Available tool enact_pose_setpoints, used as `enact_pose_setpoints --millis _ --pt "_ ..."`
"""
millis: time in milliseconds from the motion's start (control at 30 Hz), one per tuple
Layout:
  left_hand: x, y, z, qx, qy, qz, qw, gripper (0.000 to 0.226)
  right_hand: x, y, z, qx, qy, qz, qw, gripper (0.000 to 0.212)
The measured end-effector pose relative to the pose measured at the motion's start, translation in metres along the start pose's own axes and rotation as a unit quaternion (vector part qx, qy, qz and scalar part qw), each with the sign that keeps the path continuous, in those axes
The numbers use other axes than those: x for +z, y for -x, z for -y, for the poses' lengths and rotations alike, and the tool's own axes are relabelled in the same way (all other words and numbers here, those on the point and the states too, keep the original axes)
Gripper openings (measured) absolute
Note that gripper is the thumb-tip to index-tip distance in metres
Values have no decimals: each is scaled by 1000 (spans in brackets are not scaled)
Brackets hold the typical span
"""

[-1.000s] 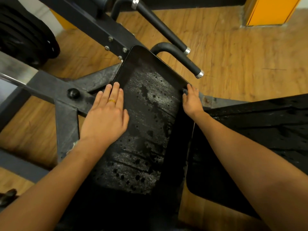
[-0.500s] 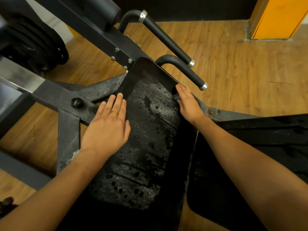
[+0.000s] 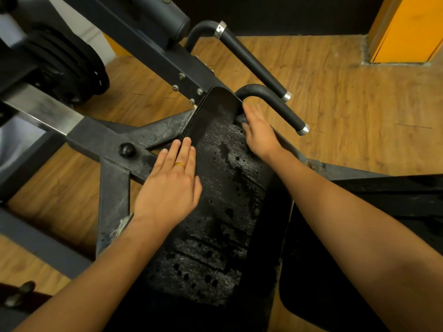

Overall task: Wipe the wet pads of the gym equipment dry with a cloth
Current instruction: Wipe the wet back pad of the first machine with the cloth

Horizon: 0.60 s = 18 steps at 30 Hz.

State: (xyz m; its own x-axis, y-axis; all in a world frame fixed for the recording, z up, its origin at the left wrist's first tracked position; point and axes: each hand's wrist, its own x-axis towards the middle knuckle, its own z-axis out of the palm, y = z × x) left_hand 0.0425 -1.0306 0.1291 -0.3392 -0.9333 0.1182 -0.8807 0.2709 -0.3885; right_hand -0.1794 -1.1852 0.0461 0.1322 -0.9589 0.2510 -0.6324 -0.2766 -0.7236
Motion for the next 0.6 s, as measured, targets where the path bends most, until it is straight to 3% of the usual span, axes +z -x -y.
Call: enact_pose_setpoints --millis 234,601 --pt "-1 0 0 2 -5 6 1000 67 11 -66 74 -95 13 20 995 55" --pt "2 0 1 6 -4 4 1000 66 4 7 -17 -24 10 3 1000 57"
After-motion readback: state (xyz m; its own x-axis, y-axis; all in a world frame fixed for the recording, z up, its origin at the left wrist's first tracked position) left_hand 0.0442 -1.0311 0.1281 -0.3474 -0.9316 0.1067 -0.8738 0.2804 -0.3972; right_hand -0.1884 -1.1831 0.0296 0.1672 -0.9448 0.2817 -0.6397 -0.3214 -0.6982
